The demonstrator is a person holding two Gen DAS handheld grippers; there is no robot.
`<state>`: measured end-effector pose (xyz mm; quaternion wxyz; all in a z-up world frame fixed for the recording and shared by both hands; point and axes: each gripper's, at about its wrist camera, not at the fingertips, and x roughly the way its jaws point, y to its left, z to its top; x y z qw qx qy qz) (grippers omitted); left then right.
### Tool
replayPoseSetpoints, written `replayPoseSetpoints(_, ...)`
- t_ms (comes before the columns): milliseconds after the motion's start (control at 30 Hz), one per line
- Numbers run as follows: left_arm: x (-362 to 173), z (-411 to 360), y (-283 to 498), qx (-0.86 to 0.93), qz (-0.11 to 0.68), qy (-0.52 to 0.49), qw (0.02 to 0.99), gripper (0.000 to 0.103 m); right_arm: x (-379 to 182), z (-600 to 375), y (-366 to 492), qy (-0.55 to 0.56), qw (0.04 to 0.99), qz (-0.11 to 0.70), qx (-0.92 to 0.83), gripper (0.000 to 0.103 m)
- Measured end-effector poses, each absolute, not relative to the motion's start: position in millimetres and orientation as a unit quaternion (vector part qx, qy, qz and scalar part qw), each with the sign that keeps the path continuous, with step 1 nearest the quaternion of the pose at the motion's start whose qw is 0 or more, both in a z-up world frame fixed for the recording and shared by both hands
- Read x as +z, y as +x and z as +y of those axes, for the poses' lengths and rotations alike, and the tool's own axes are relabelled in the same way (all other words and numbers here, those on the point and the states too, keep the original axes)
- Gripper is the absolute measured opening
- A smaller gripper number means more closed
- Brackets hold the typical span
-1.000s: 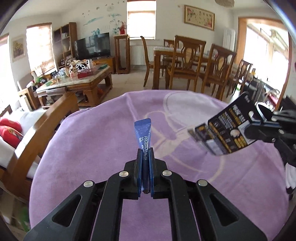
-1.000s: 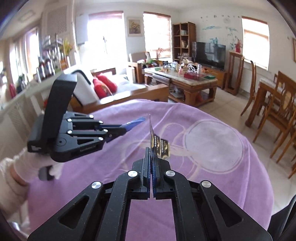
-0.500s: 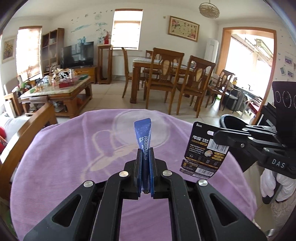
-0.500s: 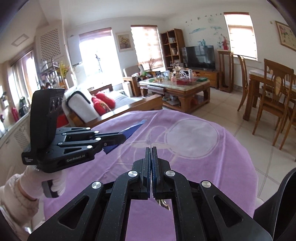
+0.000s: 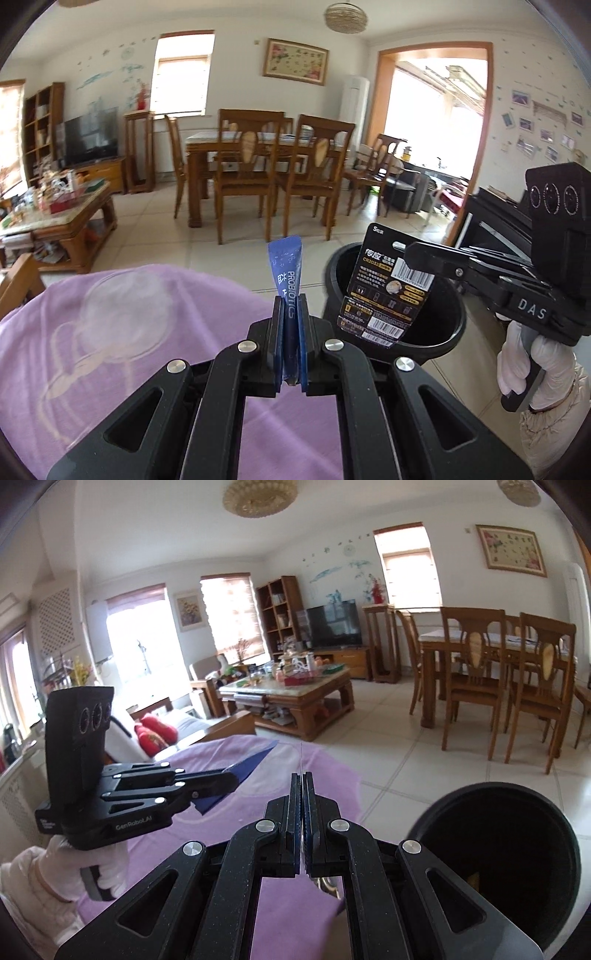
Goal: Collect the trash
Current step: 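Carry the blue sachet and battery card with both tools over the bin, then open both tools to drop the sachet and battery card into the bin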
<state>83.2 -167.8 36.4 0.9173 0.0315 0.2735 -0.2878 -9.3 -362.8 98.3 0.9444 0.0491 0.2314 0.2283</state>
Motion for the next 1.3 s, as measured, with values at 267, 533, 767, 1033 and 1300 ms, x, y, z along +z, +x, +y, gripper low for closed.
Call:
replayPoseSetpoints(267, 26.7, -243.5, 82.9, -0.347, 0.271, 0.053, 0.896, 0.007, 81.7, -470.1, -28.0, 0.076, 0.960, 0.226, 0.144, 0.003)
replayPoseSetpoints(533, 0.6, -296.3, 87.9, -0.388, 0.295, 0.072, 0.870, 0.007, 40.8, -535.0, -25.0, 0.108, 0.958, 0.248, 0.089, 0.003)
replayPoseSetpoints(767, -18.7, -321.8, 97.9, -0.397, 0.318, 0.090, 0.856, 0.007, 3.8, -564.9, -18.9, 0.126, 0.952, 0.273, 0.052, 0.003)
replayPoseSetpoints(1033, -30.0, -342.0, 100.3, -0.405, 0.334, 0.114, 0.844, 0.007, -16.5, -576.1, -3.3, 0.134, 0.948, 0.288, 0.031, 0.003)
replayPoseSetpoints(1300, -27.2, -342.9, 94.8, -0.395, 0.333, 0.128, 0.847, 0.013, -23.9, -574.4, 2.8, 0.131, 0.946, 0.297, 0.020, 0.010)
